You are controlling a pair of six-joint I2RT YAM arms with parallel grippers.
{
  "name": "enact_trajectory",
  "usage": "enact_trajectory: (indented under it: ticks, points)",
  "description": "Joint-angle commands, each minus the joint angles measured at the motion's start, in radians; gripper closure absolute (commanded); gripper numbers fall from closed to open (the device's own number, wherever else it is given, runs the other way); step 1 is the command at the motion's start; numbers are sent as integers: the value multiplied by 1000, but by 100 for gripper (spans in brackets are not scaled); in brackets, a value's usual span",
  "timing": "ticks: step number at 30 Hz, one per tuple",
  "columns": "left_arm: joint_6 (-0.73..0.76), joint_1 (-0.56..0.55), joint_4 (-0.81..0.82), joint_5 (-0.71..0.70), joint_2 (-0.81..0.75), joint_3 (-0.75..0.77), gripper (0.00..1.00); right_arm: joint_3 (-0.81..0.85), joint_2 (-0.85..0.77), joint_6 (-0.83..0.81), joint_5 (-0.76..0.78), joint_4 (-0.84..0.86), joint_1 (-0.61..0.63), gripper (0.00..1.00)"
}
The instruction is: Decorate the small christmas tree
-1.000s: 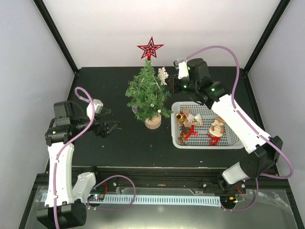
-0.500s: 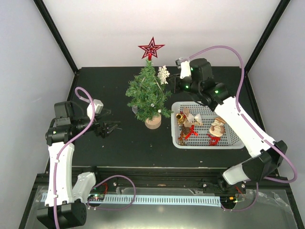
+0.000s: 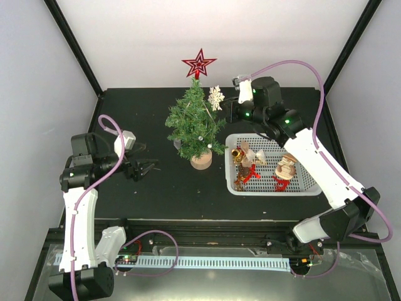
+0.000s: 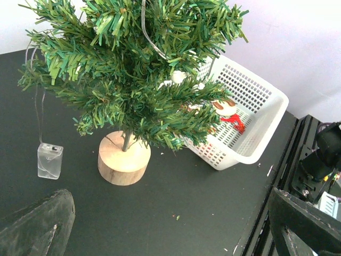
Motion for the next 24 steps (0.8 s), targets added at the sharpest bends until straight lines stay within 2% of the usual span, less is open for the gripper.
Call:
enact_trajectory:
  ticks: [1,24]
  points:
    - [-1,8,25,21,-11,-4,1,6,-22,10,-8,23,7,99]
    - [-8,9,33,16,-17,-9,1,39,-47,14,11,27,7,99]
